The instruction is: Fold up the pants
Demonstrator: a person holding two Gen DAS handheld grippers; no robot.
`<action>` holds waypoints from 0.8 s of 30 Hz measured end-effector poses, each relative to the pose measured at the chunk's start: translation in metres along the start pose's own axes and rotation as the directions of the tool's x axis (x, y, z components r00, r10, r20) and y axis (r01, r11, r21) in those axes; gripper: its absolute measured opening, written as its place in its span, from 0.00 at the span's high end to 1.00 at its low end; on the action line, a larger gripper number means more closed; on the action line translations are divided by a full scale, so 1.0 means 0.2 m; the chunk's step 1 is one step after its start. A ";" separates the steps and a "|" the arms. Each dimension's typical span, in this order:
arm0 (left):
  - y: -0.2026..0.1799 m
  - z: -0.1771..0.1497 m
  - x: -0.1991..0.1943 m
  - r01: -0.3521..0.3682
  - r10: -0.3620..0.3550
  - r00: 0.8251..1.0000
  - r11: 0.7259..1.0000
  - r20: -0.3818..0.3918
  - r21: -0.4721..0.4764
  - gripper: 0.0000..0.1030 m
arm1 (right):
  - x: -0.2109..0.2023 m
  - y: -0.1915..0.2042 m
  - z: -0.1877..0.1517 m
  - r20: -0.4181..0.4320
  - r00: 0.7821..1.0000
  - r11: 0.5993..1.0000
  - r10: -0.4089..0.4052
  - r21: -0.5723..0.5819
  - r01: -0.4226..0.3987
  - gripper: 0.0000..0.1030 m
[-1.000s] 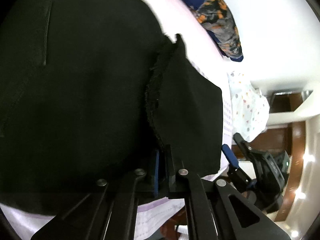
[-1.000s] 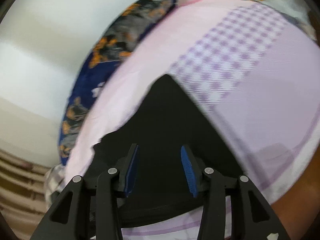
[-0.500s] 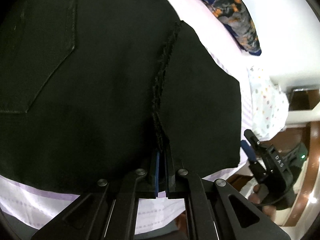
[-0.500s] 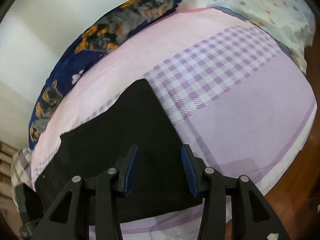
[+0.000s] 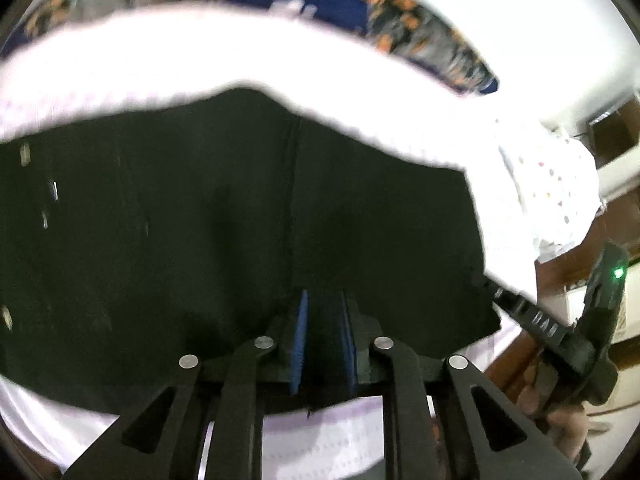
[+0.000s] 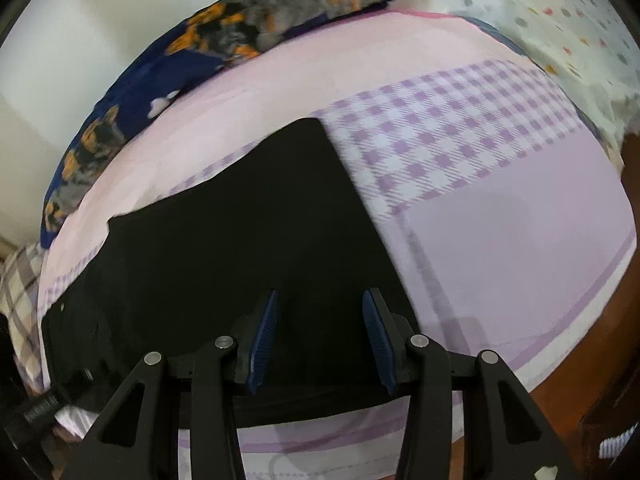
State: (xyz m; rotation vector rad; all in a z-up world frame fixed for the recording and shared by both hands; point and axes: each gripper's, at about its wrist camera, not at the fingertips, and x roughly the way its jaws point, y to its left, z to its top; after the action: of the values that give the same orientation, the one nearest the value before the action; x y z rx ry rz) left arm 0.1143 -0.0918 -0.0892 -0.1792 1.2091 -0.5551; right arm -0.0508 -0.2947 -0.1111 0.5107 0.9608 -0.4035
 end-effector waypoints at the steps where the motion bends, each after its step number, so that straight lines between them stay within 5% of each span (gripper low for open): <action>1: -0.02 0.02 -0.01 -0.005 0.004 1.000 1.000 0.026 0.028 0.82 | 0.00 0.02 0.00 -0.002 1.000 1.000 -0.004 -0.018 0.004 0.59; 5: -0.05 0.12 -0.01 0.074 -0.081 0.994 0.994 0.076 0.084 0.81 | 0.01 0.03 -0.01 -0.023 1.000 0.999 -0.003 -0.043 0.002 0.58; 10: -0.06 0.28 0.17 0.151 -0.153 0.988 0.985 0.017 0.084 0.81 | 0.03 0.04 -0.06 -0.071 0.997 0.999 0.029 -0.037 -0.032 0.58; 18: 0.08 0.37 0.35 0.133 -0.133 0.991 0.991 -0.008 -0.013 0.82 | 0.05 0.08 -0.06 -0.079 0.997 0.996 0.028 -0.080 -0.034 0.56; 24: 0.07 0.33 0.27 0.083 -0.084 0.996 0.996 0.019 0.036 0.81 | 0.06 0.13 -0.07 -0.095 0.995 0.992 0.043 -0.114 -0.054 0.55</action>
State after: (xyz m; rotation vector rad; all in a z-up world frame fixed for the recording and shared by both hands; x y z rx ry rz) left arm 0.1932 -0.1168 -0.1170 -0.2059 1.1757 -0.6452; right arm -0.0395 -0.2664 -0.1228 0.4490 1.0525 -0.2799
